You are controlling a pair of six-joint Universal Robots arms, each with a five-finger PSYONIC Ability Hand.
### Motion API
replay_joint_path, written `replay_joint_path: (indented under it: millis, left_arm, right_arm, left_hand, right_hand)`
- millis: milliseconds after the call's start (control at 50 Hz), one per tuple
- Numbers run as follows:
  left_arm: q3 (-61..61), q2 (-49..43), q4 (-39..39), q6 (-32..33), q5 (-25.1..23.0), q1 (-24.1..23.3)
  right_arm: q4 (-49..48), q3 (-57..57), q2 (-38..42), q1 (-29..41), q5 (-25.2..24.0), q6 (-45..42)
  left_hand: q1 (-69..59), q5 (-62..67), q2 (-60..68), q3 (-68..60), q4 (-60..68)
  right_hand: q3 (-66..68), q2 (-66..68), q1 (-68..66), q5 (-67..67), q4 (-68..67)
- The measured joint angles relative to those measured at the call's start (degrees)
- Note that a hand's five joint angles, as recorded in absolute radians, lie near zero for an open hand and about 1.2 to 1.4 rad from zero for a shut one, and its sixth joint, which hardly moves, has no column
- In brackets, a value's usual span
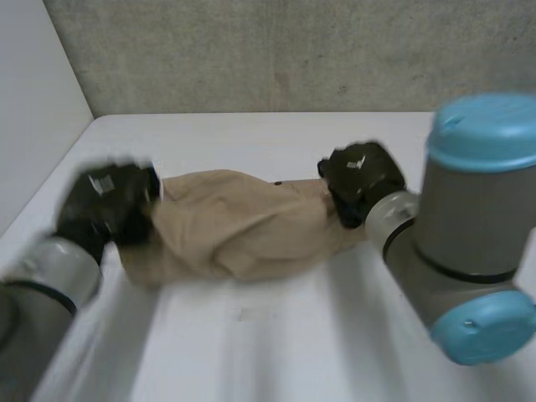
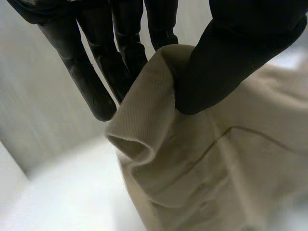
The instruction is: Fold the shorts.
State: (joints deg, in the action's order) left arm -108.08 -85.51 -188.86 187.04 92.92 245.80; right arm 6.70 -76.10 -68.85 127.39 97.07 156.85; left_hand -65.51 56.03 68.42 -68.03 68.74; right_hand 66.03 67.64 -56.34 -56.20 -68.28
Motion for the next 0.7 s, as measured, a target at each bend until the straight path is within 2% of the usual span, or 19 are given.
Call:
replay_joint_path:
  millis: [60,80,140,220,320,480,620,700]
  left_arm:
    - [3.98,4.51,0.41,0.22,-0.16,0.07]
    - [7.88,7.79,1.10,0.33,-0.29,0.15]
    - [14.31,11.12,3.04,0.41,-0.45,0.21]
    - [22.09,12.85,6.45,0.36,-0.90,0.25]
    - [27.59,12.63,9.10,0.21,-1.76,0.33]
    - [26.28,10.15,9.75,-0.05,-2.14,0.46]
    - [19.34,-2.07,8.24,-0.06,-2.07,-0.14]
    - [20.21,-10.76,5.74,0.02,-1.82,-0.43]
  right_arm:
    - [1.04,0.71,-3.44,-0.02,-0.13,-2.97]
    - [1.80,2.23,-7.95,-0.03,-0.29,-6.88]
    - [2.19,4.64,-12.40,-0.02,-0.28,-10.72]
    - [2.38,9.48,-17.65,-0.19,-0.14,-15.37]
    - [2.87,13.74,-19.89,-1.45,-0.11,-18.25]
    - [4.26,13.28,-17.95,-4.66,-1.25,-19.96]
    - [3.85,7.31,-8.63,-7.42,-4.21,-19.63]
    - [1.04,7.23,-2.78,-8.15,-4.44,-19.13]
  left_hand:
    - [0.00,0.00,0.01,-0.03,0.00]
    - [0.00,0.00,0.05,-0.15,0.00]
    - [0.00,0.00,0.10,-0.21,0.00]
    - [0.00,0.00,0.11,-0.22,0.00]
    - [0.00,0.00,0.12,-0.22,0.00]
    - [0.00,0.00,0.13,-0.22,0.01]
    - [0.00,0.00,0.18,-0.22,0.01]
    - [0.00,0.00,0.19,-0.22,0.03]
  right_hand:
    - [0.00,0.00,0.00,0.00,0.00]
    - [0.00,0.00,0.00,0.00,0.00]
    - [0.00,0.00,0.00,0.00,0.00]
    - [0.00,0.00,0.00,-0.01,0.00]
    - [0.00,0.00,0.00,0.00,0.00]
    - [0.00,0.00,0.00,-0.01,0.00]
    - [0.00,0.00,0.00,-0.02,0.00]
    - [0.00,0.00,0.00,-0.01,0.00]
